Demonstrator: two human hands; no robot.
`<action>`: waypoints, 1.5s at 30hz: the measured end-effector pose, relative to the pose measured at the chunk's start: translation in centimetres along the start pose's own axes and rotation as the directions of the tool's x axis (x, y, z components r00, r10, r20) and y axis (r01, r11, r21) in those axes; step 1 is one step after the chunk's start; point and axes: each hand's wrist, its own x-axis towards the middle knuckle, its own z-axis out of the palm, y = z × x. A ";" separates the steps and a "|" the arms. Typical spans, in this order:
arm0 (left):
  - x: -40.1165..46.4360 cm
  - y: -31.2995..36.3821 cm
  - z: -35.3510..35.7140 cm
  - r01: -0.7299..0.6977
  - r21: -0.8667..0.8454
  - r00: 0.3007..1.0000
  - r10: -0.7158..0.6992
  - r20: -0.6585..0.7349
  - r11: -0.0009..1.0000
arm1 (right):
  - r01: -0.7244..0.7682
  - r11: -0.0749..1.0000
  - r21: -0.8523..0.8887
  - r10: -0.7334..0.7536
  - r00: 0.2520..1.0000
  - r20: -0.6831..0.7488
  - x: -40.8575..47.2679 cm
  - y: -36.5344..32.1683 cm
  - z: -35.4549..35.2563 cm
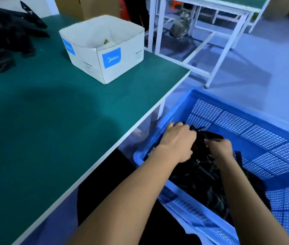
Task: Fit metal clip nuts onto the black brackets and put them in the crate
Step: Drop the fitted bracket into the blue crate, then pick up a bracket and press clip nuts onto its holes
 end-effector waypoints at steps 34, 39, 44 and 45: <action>-37.9 -28.8 -8.8 0.377 -0.845 -0.136 -0.880 -0.455 0.379 | 0.984 0.002 0.180 -0.618 -0.140 0.773 -46.9 -25.8 28.5; -42.0 -31.3 -7.6 0.108 -0.968 -0.405 -0.879 -0.252 0.227 | 0.990 -0.111 0.088 -0.683 -0.140 0.717 -52.3 -26.5 33.4; -41.9 -32.0 -7.6 0.016 -0.970 -0.480 -0.849 -0.218 0.241 | 0.915 -0.399 0.057 -0.721 -0.352 0.597 -54.0 -29.2 35.8; -41.8 -32.0 -7.6 0.017 -0.971 -0.476 -0.852 -0.217 0.238 | 0.905 -0.418 0.081 -0.680 -0.371 0.632 -54.2 -29.7 36.1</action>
